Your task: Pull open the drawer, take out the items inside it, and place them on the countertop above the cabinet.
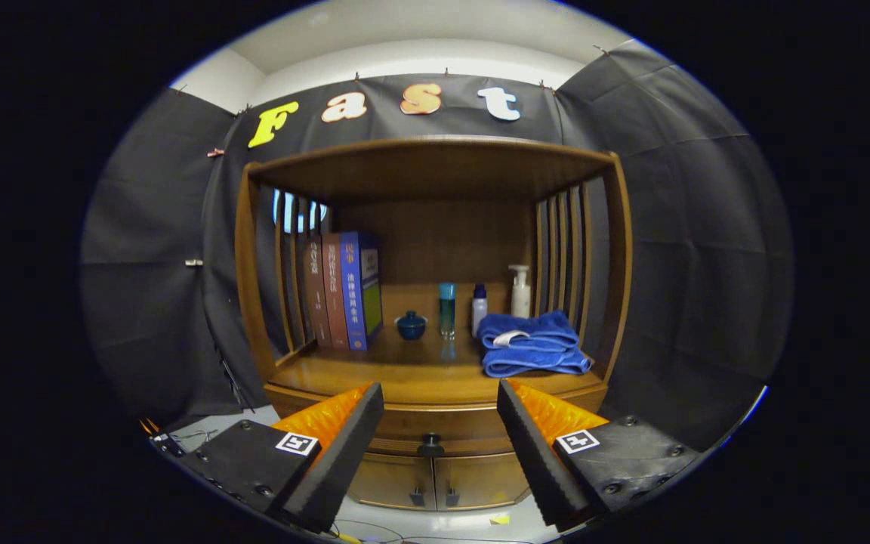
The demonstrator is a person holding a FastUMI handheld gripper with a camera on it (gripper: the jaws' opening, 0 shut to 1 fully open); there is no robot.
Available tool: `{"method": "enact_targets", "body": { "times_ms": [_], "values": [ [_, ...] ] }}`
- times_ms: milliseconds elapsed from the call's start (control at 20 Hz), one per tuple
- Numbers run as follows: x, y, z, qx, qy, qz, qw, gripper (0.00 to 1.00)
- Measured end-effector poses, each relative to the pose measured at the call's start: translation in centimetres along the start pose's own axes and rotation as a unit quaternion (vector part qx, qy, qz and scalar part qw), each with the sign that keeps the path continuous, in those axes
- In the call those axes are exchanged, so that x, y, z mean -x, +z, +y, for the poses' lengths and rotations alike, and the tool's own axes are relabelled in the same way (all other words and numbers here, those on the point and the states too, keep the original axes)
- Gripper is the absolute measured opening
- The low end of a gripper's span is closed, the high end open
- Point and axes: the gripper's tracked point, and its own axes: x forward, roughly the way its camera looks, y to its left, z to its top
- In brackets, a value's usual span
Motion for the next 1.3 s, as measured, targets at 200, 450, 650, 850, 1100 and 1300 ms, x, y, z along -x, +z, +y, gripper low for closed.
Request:
{"method": "enact_targets", "body": {
  "times_ms": [200,450,650,850,1100,1300],
  "values": [
    [-4.0,-5.0,0.2,-0.001,0.001,0.037,0.999,0.99],
    [-8.5,-11.1,0.3,-0.011,0.002,0.091,0.996,0.99],
    [-10.6,-15.5,0.1,-0.008,-0.003,0.132,0.991,0.97],
    [-11.8,-18.9,0.4,-0.024,0.001,0.171,0.985,0.88],
    [-11.9,-18.8,1.0,-0.011,0.012,0.165,0.986,0.39],
    [-11.8,-19.0,0.9,-0.007,0.014,0.171,0.985,0.33]
  ]
}}
